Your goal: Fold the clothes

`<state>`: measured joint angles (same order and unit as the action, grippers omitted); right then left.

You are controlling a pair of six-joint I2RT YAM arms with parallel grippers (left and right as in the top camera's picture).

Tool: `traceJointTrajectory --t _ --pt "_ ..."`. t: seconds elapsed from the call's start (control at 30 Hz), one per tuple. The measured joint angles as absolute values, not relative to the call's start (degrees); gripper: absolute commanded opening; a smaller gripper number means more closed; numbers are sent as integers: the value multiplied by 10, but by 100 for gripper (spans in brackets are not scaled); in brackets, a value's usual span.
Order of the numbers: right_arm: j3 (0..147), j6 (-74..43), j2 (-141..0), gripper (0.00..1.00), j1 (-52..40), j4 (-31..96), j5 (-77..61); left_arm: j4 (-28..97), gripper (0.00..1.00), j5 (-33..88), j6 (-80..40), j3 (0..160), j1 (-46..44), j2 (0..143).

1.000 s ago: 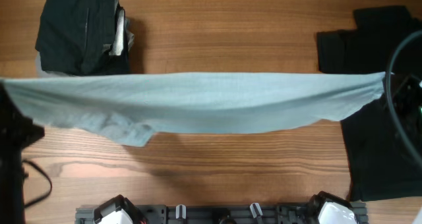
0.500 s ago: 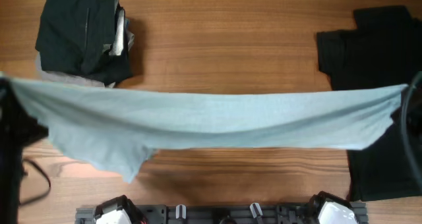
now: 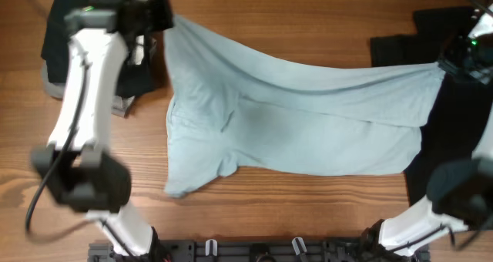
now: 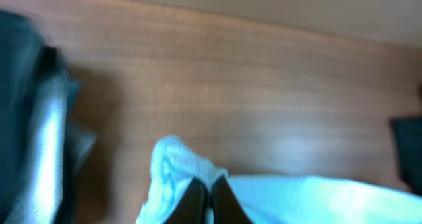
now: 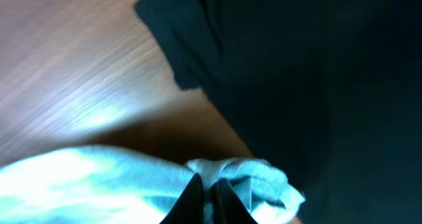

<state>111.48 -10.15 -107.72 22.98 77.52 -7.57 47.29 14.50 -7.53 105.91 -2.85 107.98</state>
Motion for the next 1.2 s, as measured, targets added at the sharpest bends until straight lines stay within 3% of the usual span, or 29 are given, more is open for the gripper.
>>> traceJointTrajectory --t 0.03,0.07,0.1,0.17,0.23,0.27,0.47,0.57,0.63,0.8,0.93,1.07,1.2 --pt "1115 -100 -1091 13 230 763 -78 447 15 143 -75 1059 -38 1129" --pt "1115 -98 -1136 26 230 747 -79 422 23 140 -76 1057 -42 1160" --pt "1115 -97 -1164 49 230 716 -81 391 38 135 -76 1057 -44 1184" --pt "1115 -92 -1214 59 230 674 -84 353 74 131 -81 1057 -45 1232" --pt "1114 -88 -1246 62 230 644 -85 333 90 127 -88 1057 -44 1265" --pt "1114 -89 -1255 62 231 634 -86 330 92 124 -92 1057 -43 1273" --pt "1112 -90 -1246 62 256 666 -113 411 91 122 -95 1059 -21 1260" --pt "1112 -75 -1211 62 275 710 -146 508 84 118 -92 1059 -8 1218" --pt "1112 -58 -1168 62 277 744 -163 578 78 118 -80 1059 -7 1173" --pt "1113 -31 -1005 68 270 825 -185 705 77 100 -63 1060 -7 1055" --pt "1115 -38 -906 67 270 868 -188 800 71 87 -70 1063 -3 1010" --pt "1097 -51 -897 62 270 889 -183 804 57 89 -91 993 -3 1011" --pt "995 -62 -905 60 270 845 -180 784 56 121 -100 886 -4 1017"
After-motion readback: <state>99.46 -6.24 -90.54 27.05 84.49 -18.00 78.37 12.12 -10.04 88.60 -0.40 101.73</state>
